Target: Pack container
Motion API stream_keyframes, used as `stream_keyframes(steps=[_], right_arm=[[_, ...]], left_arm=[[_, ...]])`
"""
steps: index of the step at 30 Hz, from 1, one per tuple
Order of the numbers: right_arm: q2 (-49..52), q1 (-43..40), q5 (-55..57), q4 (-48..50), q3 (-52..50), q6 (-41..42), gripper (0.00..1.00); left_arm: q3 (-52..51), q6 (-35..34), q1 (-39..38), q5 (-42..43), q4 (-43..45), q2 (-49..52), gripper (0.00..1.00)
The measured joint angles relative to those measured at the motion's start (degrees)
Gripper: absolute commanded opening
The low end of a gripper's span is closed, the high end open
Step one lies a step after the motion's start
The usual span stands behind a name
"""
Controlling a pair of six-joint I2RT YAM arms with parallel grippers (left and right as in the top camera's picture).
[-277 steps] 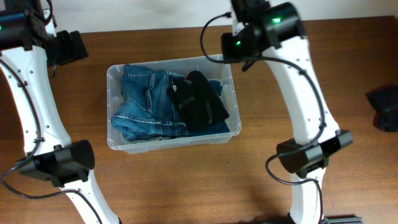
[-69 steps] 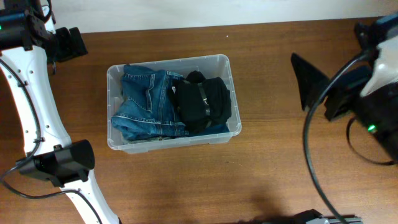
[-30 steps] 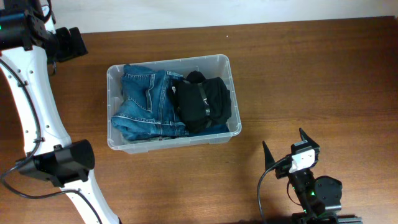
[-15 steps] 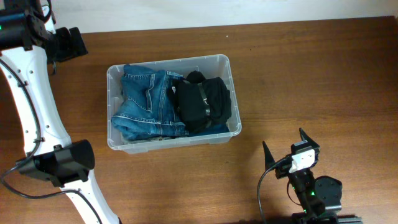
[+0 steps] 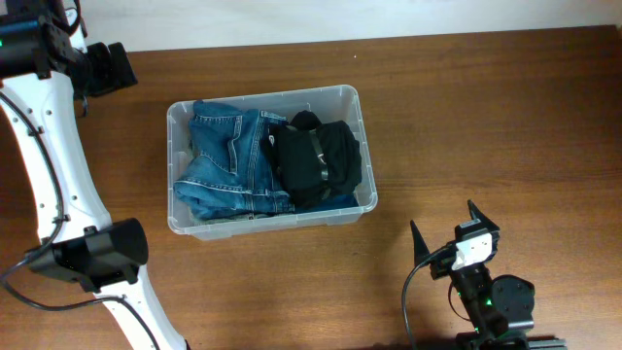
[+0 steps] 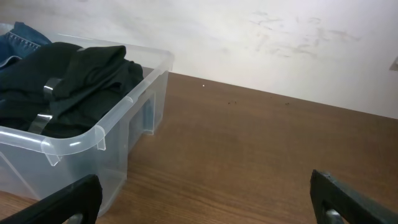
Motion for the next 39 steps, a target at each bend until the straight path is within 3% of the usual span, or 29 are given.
stream_keyframes(steps=[7, 11, 20, 27, 33, 39], right_arm=[[0.0, 0.0, 0.0, 0.0, 0.0, 0.0, 0.98], [0.0, 0.0, 0.0, 0.0, 0.0, 0.0, 0.98], [-0.1, 0.0, 0.0, 0.1, 0.0, 0.0, 0.98], [-0.2, 0.0, 0.0, 0.0, 0.0, 0.0, 0.98], [-0.2, 0.0, 0.0, 0.0, 0.0, 0.0, 0.98], [-0.2, 0.0, 0.0, 0.1, 0.0, 0.0, 0.98]], left_arm=[[-0.6, 0.0, 0.0, -0.5, -0.7, -2.0, 0.99], [-8.2, 0.0, 0.0, -0.7, 8.4, -11.6, 0.99], [-58.5, 0.0, 0.0, 2.9, 53.7, -46.2, 0.99], [-89.7, 0.0, 0.0, 4.7, 73.3, -63.3, 0.99], [-110.2, 0.0, -0.1, 5.9, 83.2, -78.4, 0.99], [-135.6, 0.5, -2.3, 6.4, 99.6, -99.3, 0.99]])
